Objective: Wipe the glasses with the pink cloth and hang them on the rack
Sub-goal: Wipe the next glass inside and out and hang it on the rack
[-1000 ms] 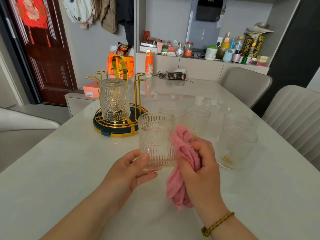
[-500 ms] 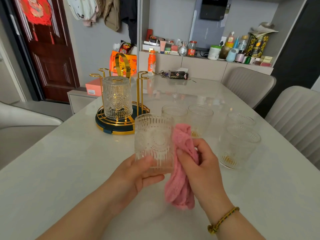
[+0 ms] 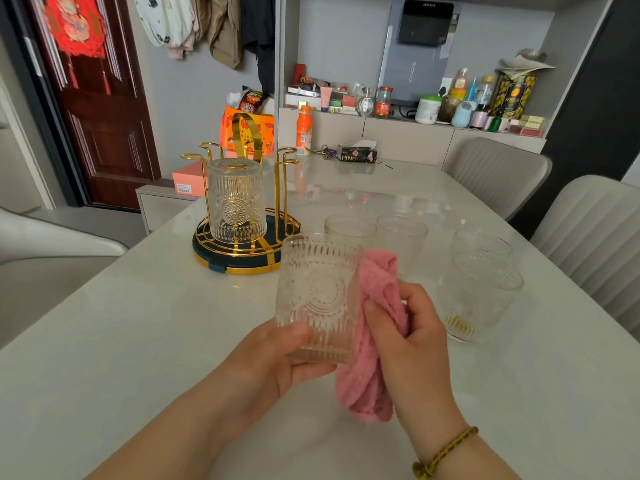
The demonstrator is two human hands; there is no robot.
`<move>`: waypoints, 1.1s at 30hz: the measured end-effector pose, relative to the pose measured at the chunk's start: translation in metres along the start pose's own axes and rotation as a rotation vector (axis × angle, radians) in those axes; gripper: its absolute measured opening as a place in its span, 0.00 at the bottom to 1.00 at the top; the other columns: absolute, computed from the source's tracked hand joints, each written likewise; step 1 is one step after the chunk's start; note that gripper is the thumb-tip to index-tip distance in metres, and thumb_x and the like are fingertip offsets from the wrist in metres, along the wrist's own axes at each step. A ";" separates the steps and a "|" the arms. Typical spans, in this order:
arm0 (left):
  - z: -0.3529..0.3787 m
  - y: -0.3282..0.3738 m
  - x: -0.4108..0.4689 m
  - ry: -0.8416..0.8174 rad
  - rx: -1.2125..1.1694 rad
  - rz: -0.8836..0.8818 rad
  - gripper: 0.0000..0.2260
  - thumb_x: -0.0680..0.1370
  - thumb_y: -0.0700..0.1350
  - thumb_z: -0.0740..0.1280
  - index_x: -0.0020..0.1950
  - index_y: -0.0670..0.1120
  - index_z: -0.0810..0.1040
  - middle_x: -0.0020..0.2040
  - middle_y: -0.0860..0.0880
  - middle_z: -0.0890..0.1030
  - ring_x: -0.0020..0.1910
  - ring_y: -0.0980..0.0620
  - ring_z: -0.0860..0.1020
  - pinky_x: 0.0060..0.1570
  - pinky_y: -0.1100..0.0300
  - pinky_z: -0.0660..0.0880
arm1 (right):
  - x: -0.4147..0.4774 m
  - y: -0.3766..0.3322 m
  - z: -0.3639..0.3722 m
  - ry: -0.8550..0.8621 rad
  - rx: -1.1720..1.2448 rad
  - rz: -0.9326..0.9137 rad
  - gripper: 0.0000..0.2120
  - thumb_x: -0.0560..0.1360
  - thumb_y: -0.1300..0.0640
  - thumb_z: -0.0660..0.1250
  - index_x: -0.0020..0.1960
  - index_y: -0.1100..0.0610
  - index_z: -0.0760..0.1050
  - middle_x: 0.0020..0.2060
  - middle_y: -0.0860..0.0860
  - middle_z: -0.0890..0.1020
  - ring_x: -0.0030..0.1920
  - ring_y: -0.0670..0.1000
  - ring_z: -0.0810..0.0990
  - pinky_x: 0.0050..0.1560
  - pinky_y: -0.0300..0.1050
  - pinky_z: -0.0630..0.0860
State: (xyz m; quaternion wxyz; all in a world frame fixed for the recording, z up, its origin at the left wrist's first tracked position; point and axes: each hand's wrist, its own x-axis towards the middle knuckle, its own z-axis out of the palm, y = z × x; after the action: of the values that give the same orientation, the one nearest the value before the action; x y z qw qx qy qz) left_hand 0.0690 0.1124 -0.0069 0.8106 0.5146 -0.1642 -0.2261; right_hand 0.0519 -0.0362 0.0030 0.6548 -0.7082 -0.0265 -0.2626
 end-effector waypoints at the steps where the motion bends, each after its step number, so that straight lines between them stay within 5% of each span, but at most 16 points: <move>1: -0.001 0.000 0.001 0.011 -0.051 0.013 0.36 0.46 0.59 0.80 0.49 0.44 0.83 0.51 0.41 0.83 0.49 0.46 0.82 0.44 0.58 0.80 | -0.001 0.002 0.001 -0.021 0.004 0.055 0.06 0.69 0.58 0.68 0.36 0.49 0.74 0.34 0.47 0.77 0.32 0.41 0.74 0.35 0.31 0.71; 5: -0.006 -0.001 0.005 0.099 -0.158 0.036 0.35 0.43 0.58 0.81 0.46 0.46 0.84 0.50 0.40 0.83 0.45 0.46 0.83 0.40 0.56 0.81 | -0.013 -0.002 0.011 -0.072 -0.103 -0.147 0.05 0.62 0.52 0.67 0.34 0.49 0.70 0.40 0.48 0.75 0.39 0.39 0.74 0.38 0.26 0.69; 9: -0.009 0.000 0.005 0.048 -0.103 -0.002 0.37 0.45 0.59 0.80 0.50 0.45 0.82 0.52 0.40 0.82 0.47 0.45 0.82 0.48 0.53 0.79 | -0.015 -0.006 0.010 -0.074 -0.181 -0.322 0.07 0.62 0.53 0.63 0.38 0.42 0.69 0.50 0.42 0.72 0.51 0.33 0.72 0.46 0.22 0.67; 12: -0.006 0.002 0.001 -0.042 0.053 -0.028 0.41 0.48 0.61 0.79 0.56 0.44 0.77 0.52 0.43 0.83 0.50 0.47 0.82 0.48 0.55 0.80 | -0.010 -0.013 0.006 0.053 -0.120 -0.296 0.11 0.62 0.51 0.65 0.39 0.35 0.72 0.51 0.38 0.71 0.51 0.30 0.71 0.48 0.21 0.66; 17: -0.001 0.004 -0.003 -0.041 0.334 -0.069 0.36 0.52 0.53 0.72 0.60 0.48 0.73 0.52 0.50 0.83 0.52 0.54 0.81 0.47 0.63 0.77 | 0.007 -0.023 -0.013 0.272 -0.010 -0.095 0.14 0.70 0.65 0.67 0.40 0.45 0.74 0.52 0.48 0.72 0.43 0.28 0.73 0.45 0.20 0.68; 23: -0.007 0.008 -0.004 0.010 0.431 -0.015 0.32 0.49 0.52 0.73 0.52 0.57 0.73 0.44 0.64 0.83 0.45 0.64 0.81 0.36 0.73 0.74 | 0.021 -0.037 -0.030 -0.142 -0.110 -0.028 0.13 0.69 0.65 0.68 0.39 0.47 0.78 0.47 0.46 0.78 0.43 0.35 0.77 0.45 0.27 0.72; 29: -0.007 0.011 -0.006 -0.037 0.517 0.022 0.33 0.48 0.52 0.74 0.53 0.59 0.72 0.44 0.67 0.81 0.45 0.66 0.80 0.39 0.73 0.74 | 0.032 -0.077 -0.044 -0.637 -0.501 -0.014 0.15 0.69 0.69 0.66 0.38 0.49 0.78 0.44 0.45 0.78 0.40 0.35 0.76 0.44 0.26 0.72; 33: -0.001 0.011 -0.010 -0.103 0.602 0.050 0.34 0.48 0.54 0.74 0.54 0.60 0.71 0.47 0.68 0.81 0.48 0.65 0.80 0.43 0.72 0.74 | 0.037 -0.102 -0.035 -0.923 -0.810 0.045 0.13 0.68 0.70 0.61 0.31 0.55 0.74 0.28 0.44 0.72 0.27 0.39 0.70 0.33 0.27 0.68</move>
State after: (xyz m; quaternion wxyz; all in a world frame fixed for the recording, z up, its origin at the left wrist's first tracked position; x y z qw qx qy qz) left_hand 0.0629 0.1221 0.0023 0.6175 0.7154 -0.2774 -0.1728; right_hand 0.0329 -0.0656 0.1115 0.2599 -0.9418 -0.1904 0.0961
